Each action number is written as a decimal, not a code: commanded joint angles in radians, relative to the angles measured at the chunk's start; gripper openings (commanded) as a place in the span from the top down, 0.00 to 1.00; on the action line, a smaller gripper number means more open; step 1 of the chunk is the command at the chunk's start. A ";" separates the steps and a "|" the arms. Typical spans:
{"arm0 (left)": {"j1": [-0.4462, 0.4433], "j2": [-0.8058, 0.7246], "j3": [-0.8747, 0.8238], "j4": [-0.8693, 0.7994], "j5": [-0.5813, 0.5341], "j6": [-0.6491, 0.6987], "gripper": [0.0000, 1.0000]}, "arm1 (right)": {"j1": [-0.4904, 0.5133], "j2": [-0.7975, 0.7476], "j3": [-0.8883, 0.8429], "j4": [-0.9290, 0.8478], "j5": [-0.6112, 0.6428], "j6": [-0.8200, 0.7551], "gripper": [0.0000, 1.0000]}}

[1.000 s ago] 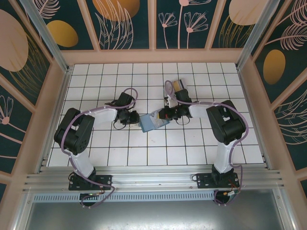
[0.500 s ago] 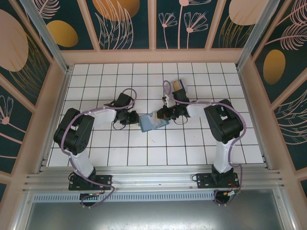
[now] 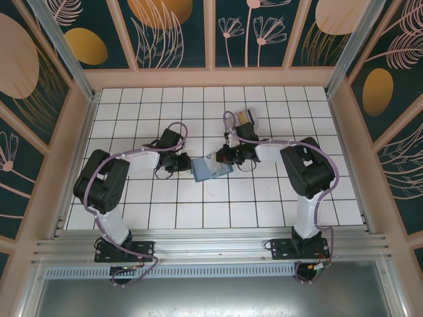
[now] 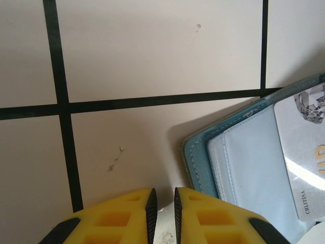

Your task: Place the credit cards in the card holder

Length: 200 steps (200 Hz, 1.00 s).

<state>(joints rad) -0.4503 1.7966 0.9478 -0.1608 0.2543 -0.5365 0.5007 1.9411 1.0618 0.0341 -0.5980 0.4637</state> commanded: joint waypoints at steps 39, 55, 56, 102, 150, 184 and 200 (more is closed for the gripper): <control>-0.013 0.041 -0.037 0.028 0.051 -0.020 0.79 | 0.034 -0.067 -0.032 -0.091 0.185 0.011 0.99; -0.014 0.044 -0.036 0.034 0.060 -0.023 0.79 | 0.039 -0.065 -0.036 -0.092 0.194 0.013 0.99; -0.014 0.044 -0.036 0.035 0.060 -0.023 0.79 | 0.040 -0.066 -0.036 -0.091 0.195 0.012 0.99; -0.022 0.048 -0.040 0.053 0.068 -0.035 0.79 | 0.078 -0.025 -0.015 -0.069 0.149 0.021 0.99; -0.033 0.061 -0.044 0.070 0.073 -0.046 0.79 | 0.107 -0.005 -0.004 -0.078 0.141 0.012 0.99; -0.034 0.076 -0.041 0.069 0.070 -0.042 0.79 | 0.110 -0.022 -0.025 -0.095 0.158 -0.001 0.99; -0.034 0.082 -0.041 0.069 0.065 -0.038 0.79 | 0.110 -0.043 -0.043 -0.102 0.173 -0.012 0.99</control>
<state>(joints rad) -0.4500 1.7962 0.9344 -0.1337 0.2611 -0.5667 0.5797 1.8946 1.0580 0.0109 -0.4606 0.4774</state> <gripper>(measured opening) 0.207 0.048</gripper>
